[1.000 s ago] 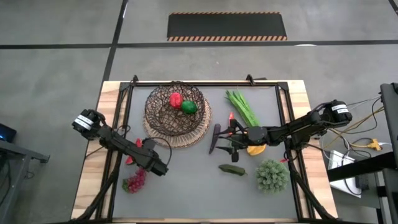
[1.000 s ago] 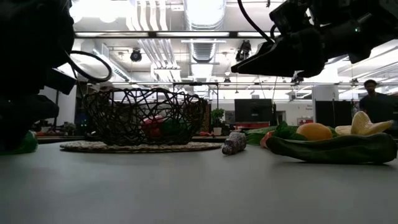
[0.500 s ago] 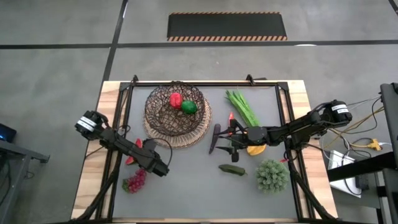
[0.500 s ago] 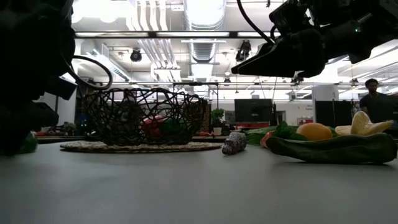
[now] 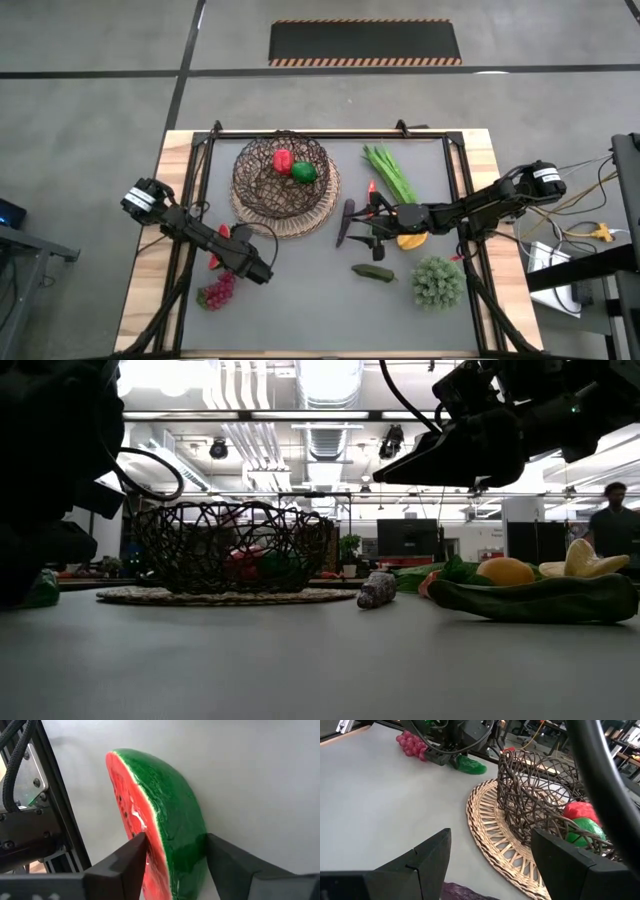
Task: Build produce basket
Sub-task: Put the red watermelon into the black wire basket
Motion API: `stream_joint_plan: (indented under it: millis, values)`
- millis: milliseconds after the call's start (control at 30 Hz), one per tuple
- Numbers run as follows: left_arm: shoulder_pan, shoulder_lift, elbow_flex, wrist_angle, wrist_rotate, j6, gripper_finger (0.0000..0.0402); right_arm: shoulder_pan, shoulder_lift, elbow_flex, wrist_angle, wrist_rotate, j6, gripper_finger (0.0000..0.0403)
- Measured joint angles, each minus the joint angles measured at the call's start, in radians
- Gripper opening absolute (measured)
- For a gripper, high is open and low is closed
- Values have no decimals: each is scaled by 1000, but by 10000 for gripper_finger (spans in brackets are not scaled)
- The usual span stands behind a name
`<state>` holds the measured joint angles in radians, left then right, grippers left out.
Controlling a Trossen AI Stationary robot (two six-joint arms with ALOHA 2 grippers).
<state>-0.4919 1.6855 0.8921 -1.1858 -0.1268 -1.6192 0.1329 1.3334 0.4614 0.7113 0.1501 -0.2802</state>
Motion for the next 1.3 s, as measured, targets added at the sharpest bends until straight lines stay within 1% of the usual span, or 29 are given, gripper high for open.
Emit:
stream_joint_plan:
  millis: [200, 333, 433, 600, 767, 833, 867, 933, 1000, 1067, 1133, 1167, 1200, 1300]
  values:
    - [0, 0, 6, -8, 0, 0, 163, 0, 0, 0, -1, 0, 0, 258]
    - [0, 0, 53, -67, 0, 2, 162, 0, 0, 0, -2, 0, 0, 258]
    - [-1, -1, 114, -134, 0, 19, 161, 0, 0, 0, -2, 0, 6, 258]
    - [-7, -7, 237, -194, 5, 84, 161, 0, 0, 0, -4, 0, 17, 258]
    - [-35, -13, 380, -193, 114, 183, 161, 0, 0, 0, -9, 0, 25, 258]
    - [-63, -13, 444, -182, 117, 216, 161, 0, 0, 0, -14, 0, 27, 258]
    - [-77, -13, 477, -175, 103, 228, 161, 0, 0, 0, -16, 0, 27, 258]
    - [-104, -15, 536, -153, 34, 254, 161, 0, 0, 0, -19, -3, 33, 258]
    - [-127, -22, 586, -97, -82, 295, 161, 0, 0, 0, -18, -34, 43, 258]
    - [-148, -36, 612, 6, -231, 382, 161, 0, 0, 0, -2, -85, 52, 258]
    - [-160, -49, 613, 147, -372, 525, 161, 0, 0, 0, 34, -144, 65, 258]
    - [-163, -53, 606, 232, -427, 609, 161, 0, 0, 0, 52, -173, 73, 258]
    - [-164, -57, 599, 307, -461, 694, 161, 0, 0, 1, 73, -205, 79, 258]
    - [-160, -65, 569, 508, -514, 918, 161, 0, 0, 1, 138, -281, 108, 258]
